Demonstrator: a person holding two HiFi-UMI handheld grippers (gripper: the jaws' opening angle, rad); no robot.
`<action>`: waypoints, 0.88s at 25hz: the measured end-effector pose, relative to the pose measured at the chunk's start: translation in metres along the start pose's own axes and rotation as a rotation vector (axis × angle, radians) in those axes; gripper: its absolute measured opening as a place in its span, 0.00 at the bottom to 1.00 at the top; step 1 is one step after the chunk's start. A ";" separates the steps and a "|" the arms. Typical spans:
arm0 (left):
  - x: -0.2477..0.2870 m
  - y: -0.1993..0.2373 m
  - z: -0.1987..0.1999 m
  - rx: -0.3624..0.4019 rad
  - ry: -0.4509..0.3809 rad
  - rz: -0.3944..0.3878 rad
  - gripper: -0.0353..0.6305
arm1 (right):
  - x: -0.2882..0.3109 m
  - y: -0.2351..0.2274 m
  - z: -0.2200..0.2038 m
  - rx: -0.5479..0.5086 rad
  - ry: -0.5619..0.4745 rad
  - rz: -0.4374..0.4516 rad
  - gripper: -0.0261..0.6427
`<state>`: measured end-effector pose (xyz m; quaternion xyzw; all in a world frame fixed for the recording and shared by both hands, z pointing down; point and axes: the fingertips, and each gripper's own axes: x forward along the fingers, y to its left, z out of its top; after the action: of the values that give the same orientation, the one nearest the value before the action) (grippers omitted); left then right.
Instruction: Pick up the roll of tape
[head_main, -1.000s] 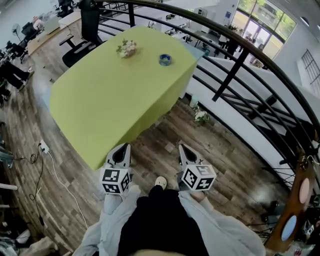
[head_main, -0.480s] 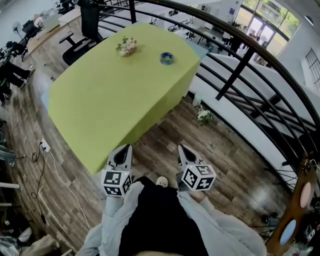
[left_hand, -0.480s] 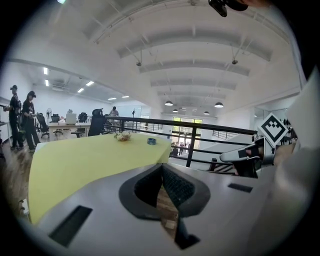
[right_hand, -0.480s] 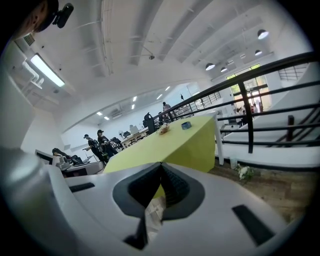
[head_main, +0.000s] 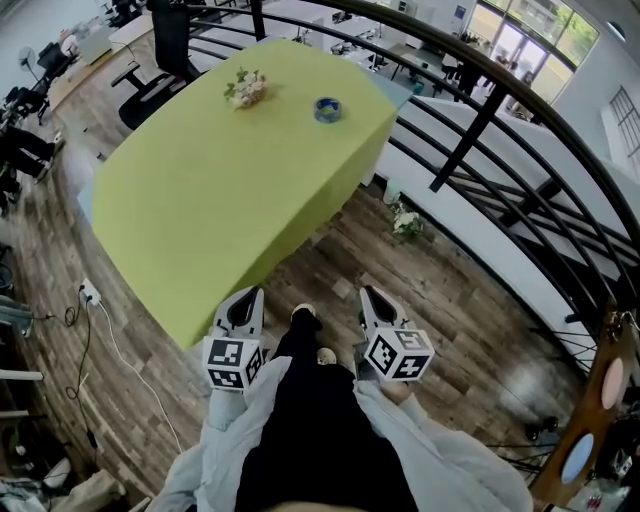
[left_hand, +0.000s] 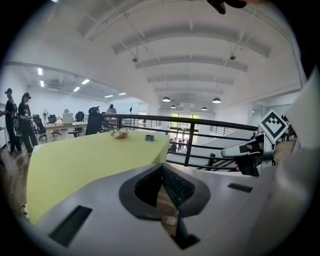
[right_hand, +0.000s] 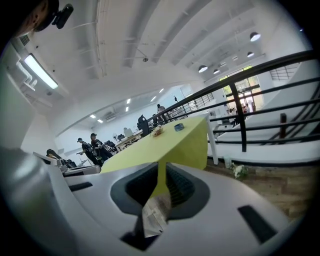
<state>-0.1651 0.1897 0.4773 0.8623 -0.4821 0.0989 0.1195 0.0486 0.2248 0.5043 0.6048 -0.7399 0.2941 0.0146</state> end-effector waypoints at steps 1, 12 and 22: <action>0.002 -0.001 -0.001 -0.001 0.004 -0.003 0.08 | 0.001 -0.002 0.002 -0.001 -0.001 -0.002 0.15; 0.058 0.006 0.012 -0.012 0.008 -0.035 0.08 | 0.038 -0.027 0.025 0.007 0.012 -0.044 0.50; 0.132 0.024 0.047 -0.011 -0.005 -0.041 0.08 | 0.098 -0.046 0.071 0.004 0.020 -0.021 0.53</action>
<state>-0.1144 0.0567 0.4731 0.8716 -0.4651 0.0916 0.1247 0.0875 0.1017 0.5015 0.6094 -0.7329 0.3015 0.0240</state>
